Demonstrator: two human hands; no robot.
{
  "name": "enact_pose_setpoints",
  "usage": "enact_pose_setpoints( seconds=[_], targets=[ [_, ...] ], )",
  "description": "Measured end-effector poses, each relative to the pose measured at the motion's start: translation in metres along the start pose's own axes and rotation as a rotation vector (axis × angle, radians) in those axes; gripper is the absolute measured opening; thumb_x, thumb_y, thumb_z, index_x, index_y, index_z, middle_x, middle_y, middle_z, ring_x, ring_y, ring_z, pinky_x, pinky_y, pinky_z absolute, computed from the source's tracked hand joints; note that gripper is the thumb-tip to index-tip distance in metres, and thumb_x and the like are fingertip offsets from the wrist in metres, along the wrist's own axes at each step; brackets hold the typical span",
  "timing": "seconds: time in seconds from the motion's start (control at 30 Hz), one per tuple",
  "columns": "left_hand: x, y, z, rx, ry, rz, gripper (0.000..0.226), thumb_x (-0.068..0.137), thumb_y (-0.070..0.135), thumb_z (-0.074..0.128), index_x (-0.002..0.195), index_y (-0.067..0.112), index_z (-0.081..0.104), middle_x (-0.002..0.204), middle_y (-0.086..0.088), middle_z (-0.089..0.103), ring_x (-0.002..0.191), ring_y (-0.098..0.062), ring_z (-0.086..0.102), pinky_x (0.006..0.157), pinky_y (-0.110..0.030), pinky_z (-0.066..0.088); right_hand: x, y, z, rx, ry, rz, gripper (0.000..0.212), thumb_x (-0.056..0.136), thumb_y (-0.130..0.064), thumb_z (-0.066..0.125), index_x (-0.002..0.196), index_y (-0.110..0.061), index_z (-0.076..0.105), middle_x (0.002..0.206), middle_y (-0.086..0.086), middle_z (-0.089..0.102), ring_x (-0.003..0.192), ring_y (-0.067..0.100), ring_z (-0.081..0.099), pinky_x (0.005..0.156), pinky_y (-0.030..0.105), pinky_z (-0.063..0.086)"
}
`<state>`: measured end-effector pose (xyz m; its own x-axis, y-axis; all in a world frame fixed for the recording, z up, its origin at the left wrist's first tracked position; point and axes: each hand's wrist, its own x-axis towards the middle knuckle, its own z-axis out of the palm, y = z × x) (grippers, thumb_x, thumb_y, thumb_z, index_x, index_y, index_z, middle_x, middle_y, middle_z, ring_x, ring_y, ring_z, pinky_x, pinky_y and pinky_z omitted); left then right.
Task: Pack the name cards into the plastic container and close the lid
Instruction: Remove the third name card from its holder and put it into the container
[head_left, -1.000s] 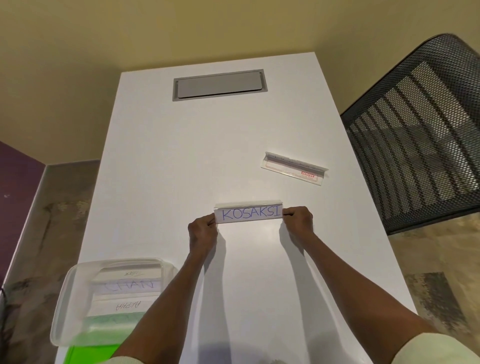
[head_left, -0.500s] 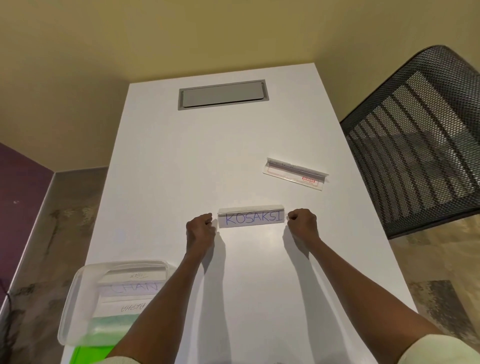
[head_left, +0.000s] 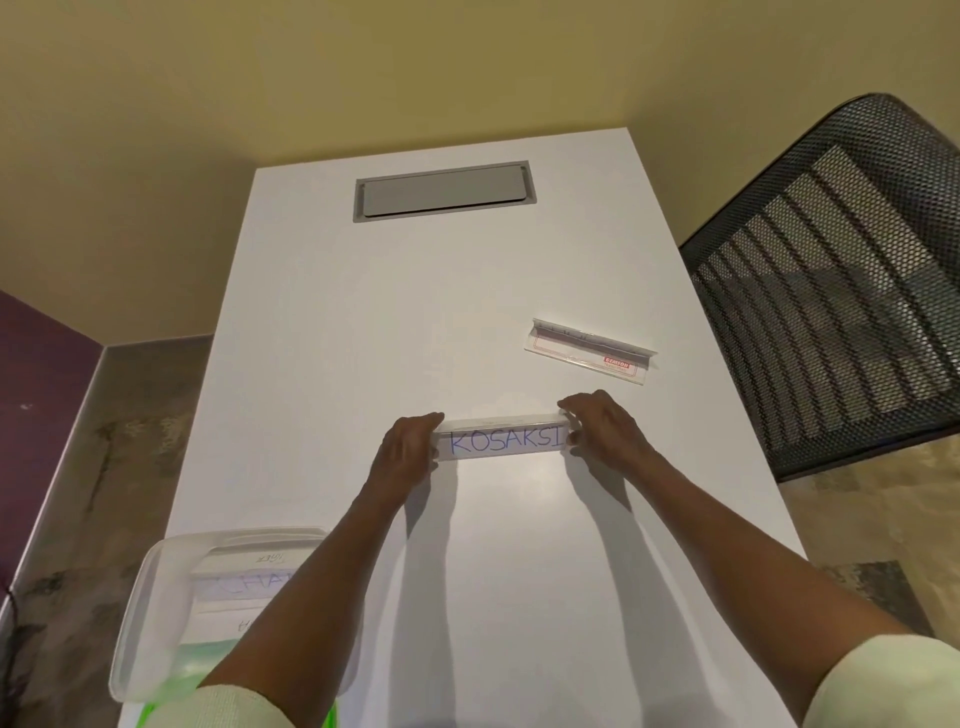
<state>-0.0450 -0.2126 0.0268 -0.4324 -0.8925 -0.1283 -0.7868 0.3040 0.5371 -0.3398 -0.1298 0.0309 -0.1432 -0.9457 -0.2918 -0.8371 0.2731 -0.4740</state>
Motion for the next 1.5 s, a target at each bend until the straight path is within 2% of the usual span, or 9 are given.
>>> enact_pose_setpoints(
  seconds=[0.13, 0.3, 0.47, 0.6, 0.7, 0.8, 1.1, 1.2, 1.5],
  targets=[
    [0.001, 0.018, -0.008, -0.007, -0.121, -0.083, 0.037, 0.088, 0.01, 0.05, 0.124, 0.008, 0.061, 0.097, -0.022, 0.069, 0.094, -0.033, 0.063, 0.077, -0.03, 0.048, 0.007, -0.001, 0.003, -0.084, 0.014, -0.122, 0.057, 0.072, -0.004, 0.073, 0.127, -0.006, 0.057, 0.119, 0.016, 0.063, 0.111, 0.037, 0.053, 0.085, 0.039, 0.045],
    [0.003, 0.015, -0.007, 0.108, -0.152, 0.02, 0.048, 0.08, 0.001, 0.057, 0.127, 0.004, 0.057, 0.106, -0.019, 0.07, 0.104, -0.035, 0.058, 0.087, -0.041, 0.048, 0.014, -0.001, 0.008, -0.079, -0.056, -0.067, 0.05, 0.078, -0.011, 0.068, 0.127, -0.013, 0.058, 0.117, 0.019, 0.059, 0.11, 0.035, 0.054, 0.089, 0.037, 0.041],
    [0.01, 0.018, -0.009, 0.137, -0.16, 0.055, 0.04, 0.075, 0.007, 0.05, 0.112, 0.0, 0.063, 0.092, -0.02, 0.071, 0.09, -0.037, 0.06, 0.077, -0.043, 0.05, 0.015, -0.003, 0.007, 0.1, -0.075, 0.037, 0.02, 0.09, -0.021, 0.051, 0.091, -0.026, 0.07, 0.091, 0.005, 0.059, 0.09, 0.021, 0.055, 0.071, 0.026, 0.034],
    [0.011, 0.014, -0.004, 0.153, -0.109, 0.109, 0.037, 0.077, 0.009, 0.044, 0.105, 0.0, 0.066, 0.085, -0.021, 0.07, 0.081, -0.037, 0.06, 0.072, -0.043, 0.052, 0.014, -0.009, 0.001, 0.113, -0.05, 0.038, 0.047, 0.091, -0.022, 0.047, 0.045, -0.033, 0.04, 0.067, 0.004, 0.056, 0.068, 0.02, 0.046, 0.069, 0.037, 0.041],
    [0.015, 0.012, -0.002, 0.142, -0.085, 0.089, 0.033, 0.082, 0.003, 0.047, 0.108, 0.002, 0.067, 0.085, -0.02, 0.071, 0.081, -0.037, 0.06, 0.074, -0.041, 0.051, 0.014, -0.008, 0.002, 0.06, -0.041, 0.005, 0.043, 0.088, -0.018, 0.051, 0.049, -0.033, 0.042, 0.064, 0.004, 0.053, 0.066, 0.021, 0.042, 0.065, 0.036, 0.039],
    [0.014, 0.013, -0.003, 0.137, -0.074, 0.109, 0.039, 0.074, 0.007, 0.041, 0.099, -0.003, 0.069, 0.076, -0.023, 0.07, 0.074, -0.039, 0.062, 0.068, -0.045, 0.054, 0.012, -0.005, 0.004, -0.171, -0.052, -0.091, 0.006, 0.077, -0.01, 0.063, 0.081, -0.014, 0.066, 0.075, 0.016, 0.064, 0.066, 0.032, 0.051, 0.061, 0.026, 0.027],
    [0.01, 0.02, -0.022, 0.148, -0.091, 0.094, 0.042, 0.076, 0.007, 0.042, 0.108, 0.0, 0.069, 0.089, -0.023, 0.072, 0.086, -0.039, 0.061, 0.077, -0.043, 0.051, 0.008, -0.008, 0.003, -0.202, 0.043, -0.16, 0.028, 0.088, -0.016, 0.056, 0.114, -0.013, 0.065, 0.101, 0.014, 0.069, 0.095, 0.033, 0.059, 0.068, 0.027, 0.032],
    [0.006, 0.024, -0.035, 0.184, -0.123, 0.061, 0.043, 0.073, 0.013, 0.041, 0.104, 0.003, 0.069, 0.088, -0.02, 0.072, 0.088, -0.038, 0.061, 0.076, -0.041, 0.052, -0.001, -0.019, -0.007, -0.156, 0.058, -0.176, 0.027, 0.085, -0.013, 0.057, 0.11, -0.011, 0.068, 0.1, 0.016, 0.07, 0.096, 0.036, 0.059, 0.074, 0.034, 0.044],
    [-0.023, 0.04, -0.078, 0.158, -0.047, 0.103, 0.041, 0.076, 0.004, 0.043, 0.108, 0.003, 0.069, 0.085, -0.02, 0.073, 0.087, -0.035, 0.065, 0.076, -0.043, 0.053, -0.033, -0.054, -0.039, -0.14, 0.084, -0.202, 0.03, 0.078, -0.016, 0.05, 0.101, -0.009, 0.069, 0.096, 0.01, 0.072, 0.098, 0.033, 0.058, 0.073, 0.034, 0.046]
  ],
)
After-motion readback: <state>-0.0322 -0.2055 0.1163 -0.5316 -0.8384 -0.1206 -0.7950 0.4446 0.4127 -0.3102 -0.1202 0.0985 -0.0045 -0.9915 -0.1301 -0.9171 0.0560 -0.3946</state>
